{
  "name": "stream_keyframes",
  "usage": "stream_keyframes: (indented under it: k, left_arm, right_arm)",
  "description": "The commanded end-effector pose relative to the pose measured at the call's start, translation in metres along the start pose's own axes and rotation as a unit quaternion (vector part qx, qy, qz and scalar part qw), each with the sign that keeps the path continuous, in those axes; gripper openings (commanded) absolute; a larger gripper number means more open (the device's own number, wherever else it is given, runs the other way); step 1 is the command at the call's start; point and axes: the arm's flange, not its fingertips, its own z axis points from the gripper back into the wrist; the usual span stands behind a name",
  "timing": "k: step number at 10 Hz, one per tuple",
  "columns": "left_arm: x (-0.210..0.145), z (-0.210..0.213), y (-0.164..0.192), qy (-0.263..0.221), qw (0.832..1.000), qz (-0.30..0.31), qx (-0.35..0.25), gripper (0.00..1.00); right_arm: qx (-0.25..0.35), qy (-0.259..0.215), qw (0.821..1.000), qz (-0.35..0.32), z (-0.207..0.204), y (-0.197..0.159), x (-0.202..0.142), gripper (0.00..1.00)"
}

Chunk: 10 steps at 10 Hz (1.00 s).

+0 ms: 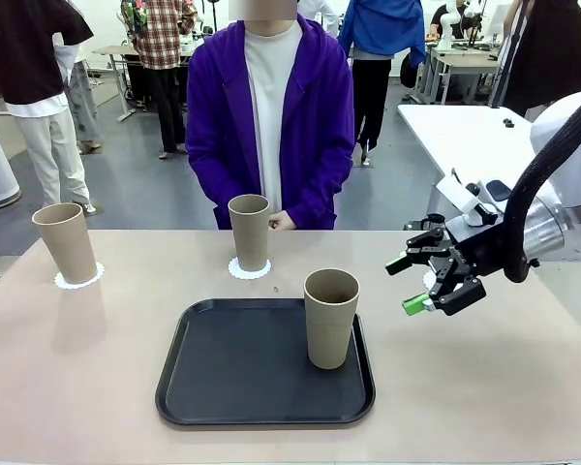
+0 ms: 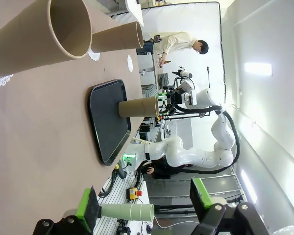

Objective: Place coasters on the table and set cups on them.
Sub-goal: Take one Reusable plastic cup from the Flat Tray and place it on a coaster set by the human.

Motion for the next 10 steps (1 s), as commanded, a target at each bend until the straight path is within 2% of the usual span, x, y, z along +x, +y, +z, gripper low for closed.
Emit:
stream_keyframes:
  k: [1, 2, 4, 10]
  left_arm:
    - [0.0, 0.001, -0.001, -0.004, 1.0, -0.001, 0.0, 1.0]
    - [0.0, 0.001, -0.001, -0.004, 1.0, -0.001, 0.0, 1.0]
    - [0.0, 0.001, -0.001, -0.004, 1.0, -0.001, 0.0, 1.0]
    - [0.0, 0.001, -0.001, -0.004, 1.0, -0.001, 0.0, 1.0]
  right_arm:
    - [0.002, -0.002, 1.0, -0.005, -0.002, -0.001, -0.004, 1.0]
    - [-0.024, -0.067, 0.997, 0.016, -0.004, -0.009, -0.006, 1.0]
    - [-0.019, -0.121, 0.992, 0.016, -0.018, -0.022, -0.027, 1.0]
    - [0.007, -0.128, 0.991, -0.04, -0.04, -0.031, -0.066, 1.0]
